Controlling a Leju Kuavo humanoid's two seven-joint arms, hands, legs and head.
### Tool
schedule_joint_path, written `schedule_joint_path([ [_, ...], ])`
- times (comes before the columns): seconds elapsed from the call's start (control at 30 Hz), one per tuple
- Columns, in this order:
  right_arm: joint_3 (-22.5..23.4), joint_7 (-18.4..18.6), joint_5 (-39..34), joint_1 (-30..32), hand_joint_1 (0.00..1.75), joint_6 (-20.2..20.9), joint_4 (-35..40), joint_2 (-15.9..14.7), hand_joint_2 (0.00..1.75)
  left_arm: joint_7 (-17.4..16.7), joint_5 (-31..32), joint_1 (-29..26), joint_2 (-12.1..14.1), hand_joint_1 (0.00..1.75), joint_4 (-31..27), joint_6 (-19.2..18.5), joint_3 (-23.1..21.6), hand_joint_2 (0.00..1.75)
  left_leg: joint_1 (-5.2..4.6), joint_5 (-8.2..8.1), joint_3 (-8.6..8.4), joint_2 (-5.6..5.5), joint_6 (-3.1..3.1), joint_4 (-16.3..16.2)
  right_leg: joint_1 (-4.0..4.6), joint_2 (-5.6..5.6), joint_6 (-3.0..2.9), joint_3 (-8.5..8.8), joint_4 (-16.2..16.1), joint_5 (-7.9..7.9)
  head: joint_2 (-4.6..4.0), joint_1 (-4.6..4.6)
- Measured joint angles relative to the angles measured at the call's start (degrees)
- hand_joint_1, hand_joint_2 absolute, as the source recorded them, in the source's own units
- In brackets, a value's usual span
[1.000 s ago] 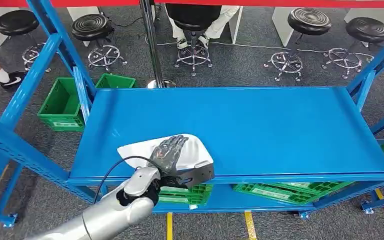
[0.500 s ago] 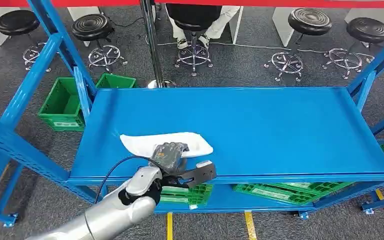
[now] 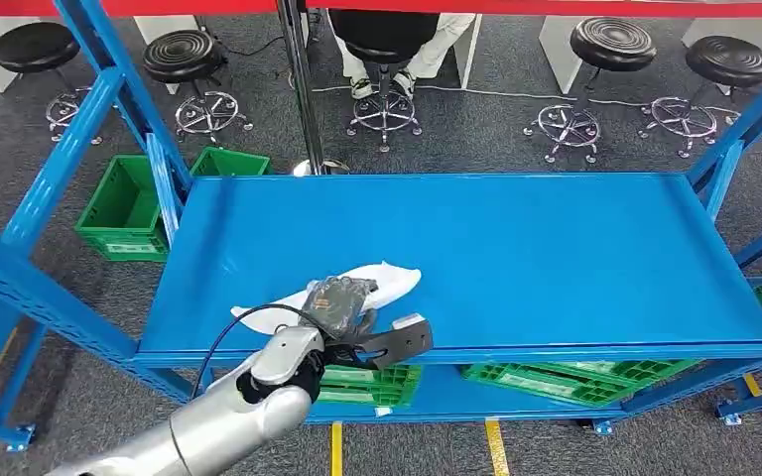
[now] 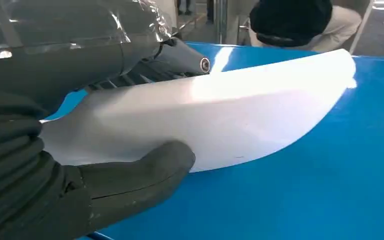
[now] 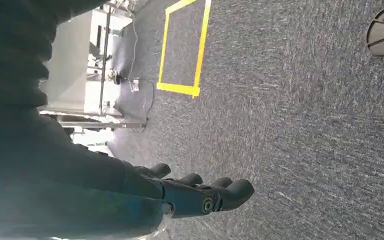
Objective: Take the parts from the cabinet and place them on the table.
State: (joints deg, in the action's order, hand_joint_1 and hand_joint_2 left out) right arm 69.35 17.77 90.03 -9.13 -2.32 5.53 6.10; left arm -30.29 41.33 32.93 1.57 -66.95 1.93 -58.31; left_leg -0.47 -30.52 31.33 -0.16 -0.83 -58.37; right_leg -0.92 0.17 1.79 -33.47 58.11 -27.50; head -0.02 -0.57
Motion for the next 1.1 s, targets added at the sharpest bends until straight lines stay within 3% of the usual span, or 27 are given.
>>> schedule_joint_path([
  [0.37,0.00,0.00,0.00,0.01,0.00,0.07,0.00,0.00,1.75,3.01,2.89,-0.05,0.02,1.75,-0.68,3.19,-0.13,1.75,-0.01,0.00,0.02,0.03,0.00,0.00,-0.01,0.00,0.00,0.01,-0.01,0.00,0.00,0.02],
  [0.57,-0.02,0.00,0.00,0.02,0.00,0.07,0.00,0.00,1.75,5.22,0.98,-0.99,0.02,1.75,-1.20,6.49,-0.02,1.75,0.00,0.00,0.03,0.06,0.00,0.00,0.00,0.00,0.00,0.00,-0.02,0.00,0.00,0.02],
  [0.87,-0.02,0.00,0.00,0.02,0.00,-0.11,0.00,0.00,1.75,10.24,-8.30,-2.04,0.11,1.75,-2.95,11.36,0.44,1.75,0.00,0.00,0.02,0.14,0.00,0.00,0.00,0.00,0.00,0.00,-0.01,0.00,0.00,0.02],
  [1.03,-0.02,0.00,0.00,0.10,0.00,-0.26,0.00,0.00,1.75,14.78,-15.41,-2.89,0.50,1.75,-5.36,15.65,1.57,1.75,0.00,0.00,0.02,0.18,0.00,0.01,0.00,0.00,0.00,0.01,-0.01,0.00,0.00,0.02],
  [1.1,-0.02,0.00,0.00,0.09,0.00,-0.33,0.00,0.00,1.75,18.28,-20.29,-3.58,0.70,1.75,-6.79,18.13,2.06,1.75,0.00,-0.01,0.01,0.24,0.00,0.01,0.00,0.01,0.00,0.01,-0.01,0.00,0.00,0.02],
])
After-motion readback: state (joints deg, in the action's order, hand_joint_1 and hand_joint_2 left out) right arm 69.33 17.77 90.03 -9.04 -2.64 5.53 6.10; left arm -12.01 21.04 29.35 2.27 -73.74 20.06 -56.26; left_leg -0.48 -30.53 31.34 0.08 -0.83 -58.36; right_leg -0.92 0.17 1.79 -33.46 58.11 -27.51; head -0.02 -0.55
